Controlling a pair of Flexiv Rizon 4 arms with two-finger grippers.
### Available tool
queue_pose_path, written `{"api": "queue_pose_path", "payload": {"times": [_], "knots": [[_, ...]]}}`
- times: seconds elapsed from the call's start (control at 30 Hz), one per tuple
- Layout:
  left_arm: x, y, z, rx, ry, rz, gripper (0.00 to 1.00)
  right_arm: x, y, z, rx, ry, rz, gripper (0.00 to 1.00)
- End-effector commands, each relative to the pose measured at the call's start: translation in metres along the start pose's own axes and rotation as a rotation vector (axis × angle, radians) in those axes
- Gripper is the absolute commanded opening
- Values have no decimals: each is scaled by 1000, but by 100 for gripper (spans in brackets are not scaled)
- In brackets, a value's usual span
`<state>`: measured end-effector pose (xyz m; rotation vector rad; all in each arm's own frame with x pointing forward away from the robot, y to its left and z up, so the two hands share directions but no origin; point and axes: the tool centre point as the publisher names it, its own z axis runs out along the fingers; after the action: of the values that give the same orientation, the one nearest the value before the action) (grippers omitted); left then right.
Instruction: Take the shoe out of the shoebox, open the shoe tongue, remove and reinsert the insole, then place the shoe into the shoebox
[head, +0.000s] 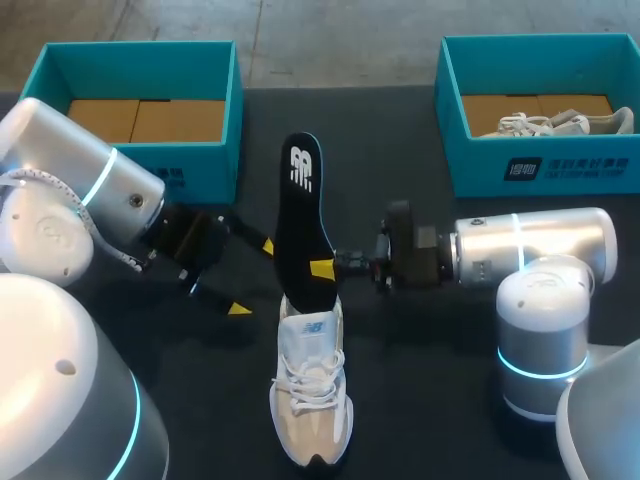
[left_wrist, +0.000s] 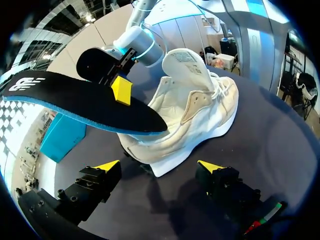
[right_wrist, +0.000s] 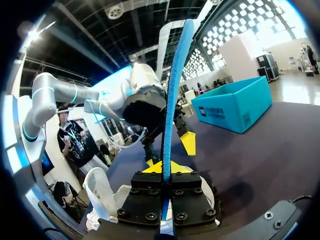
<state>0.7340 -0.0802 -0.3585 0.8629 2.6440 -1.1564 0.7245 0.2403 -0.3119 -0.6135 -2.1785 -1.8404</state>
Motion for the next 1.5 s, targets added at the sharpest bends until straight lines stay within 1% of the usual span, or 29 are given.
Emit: {"api": "queue_pose_path", "payload": {"times": [0.03,0.17,0.8,1.17,1.5], "knots": [[-3,0,3,-10,13,-6,100,0,-1,0,4,-3,2,0],[-3,1,4,-11,30,-12,100,0,-1,-1,2,-3,1,0],[-3,1,4,-11,30,-12,100,-2,-2,0,10,19,25,0],[-3,1,4,-11,30,-12,100,-2,-8,2,11,27,39,0],[-3,1,4,-11,30,-12,100,-1,-8,2,10,30,40,0]]}}
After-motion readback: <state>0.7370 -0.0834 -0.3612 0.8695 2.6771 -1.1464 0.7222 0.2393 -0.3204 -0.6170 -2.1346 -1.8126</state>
